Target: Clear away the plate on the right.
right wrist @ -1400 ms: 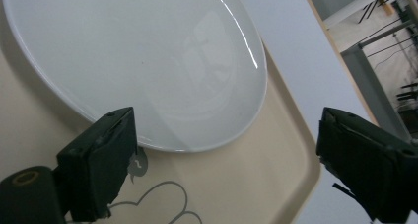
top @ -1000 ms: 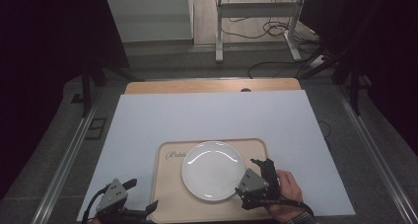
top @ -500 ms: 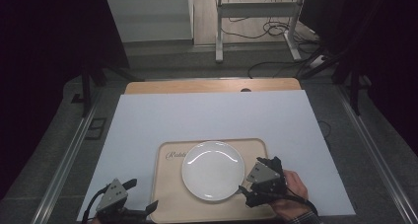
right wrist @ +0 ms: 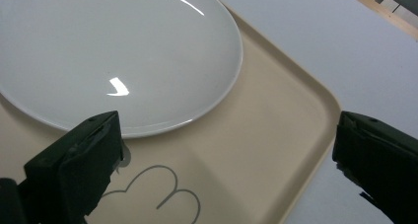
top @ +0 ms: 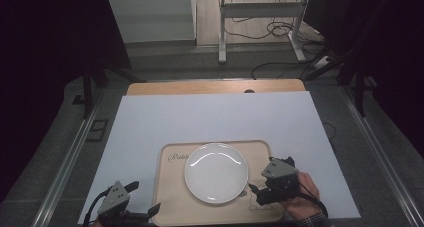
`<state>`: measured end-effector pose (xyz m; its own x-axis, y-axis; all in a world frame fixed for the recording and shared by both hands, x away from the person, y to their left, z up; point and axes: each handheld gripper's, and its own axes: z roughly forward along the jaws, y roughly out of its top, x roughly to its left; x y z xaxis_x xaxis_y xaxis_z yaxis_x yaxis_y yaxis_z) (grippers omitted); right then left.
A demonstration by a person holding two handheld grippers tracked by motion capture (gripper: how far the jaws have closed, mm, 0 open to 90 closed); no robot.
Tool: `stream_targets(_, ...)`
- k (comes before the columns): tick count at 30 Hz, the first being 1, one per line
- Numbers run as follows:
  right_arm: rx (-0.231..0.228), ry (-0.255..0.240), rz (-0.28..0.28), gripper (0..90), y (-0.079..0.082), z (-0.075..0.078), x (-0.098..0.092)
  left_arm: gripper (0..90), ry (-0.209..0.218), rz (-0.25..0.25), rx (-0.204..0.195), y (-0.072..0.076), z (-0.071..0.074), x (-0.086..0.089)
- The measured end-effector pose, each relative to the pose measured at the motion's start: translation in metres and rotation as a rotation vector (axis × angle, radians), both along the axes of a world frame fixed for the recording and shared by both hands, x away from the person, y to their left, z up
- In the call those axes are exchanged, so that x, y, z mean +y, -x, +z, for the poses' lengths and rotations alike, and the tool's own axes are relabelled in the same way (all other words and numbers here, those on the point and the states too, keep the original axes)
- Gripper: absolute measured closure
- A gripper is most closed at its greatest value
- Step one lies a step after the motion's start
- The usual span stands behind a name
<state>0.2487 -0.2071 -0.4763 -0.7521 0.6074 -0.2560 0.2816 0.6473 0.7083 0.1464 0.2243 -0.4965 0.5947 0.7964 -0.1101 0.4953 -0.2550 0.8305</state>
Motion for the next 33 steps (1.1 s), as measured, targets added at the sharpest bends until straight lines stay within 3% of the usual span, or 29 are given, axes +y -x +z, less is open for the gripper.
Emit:
stream_targets(11,0.028,-0.026,-0.03,0.0,-0.006,0.001,-0.019,2.8,-0.001,0.0,-0.001,0.0,0.0,0.0)
stream_targets(23,0.017,-0.094,-0.108,0.0,-0.007,0.004,-0.044,2.8,-0.002,0.001,-0.001,0.0,0.0,0.0)
stream_targets(33,0.013,-0.143,-0.14,0.0,-0.005,0.005,-0.06,2.8,-0.002,0.002,-0.001,0.0,0.0,0.0)
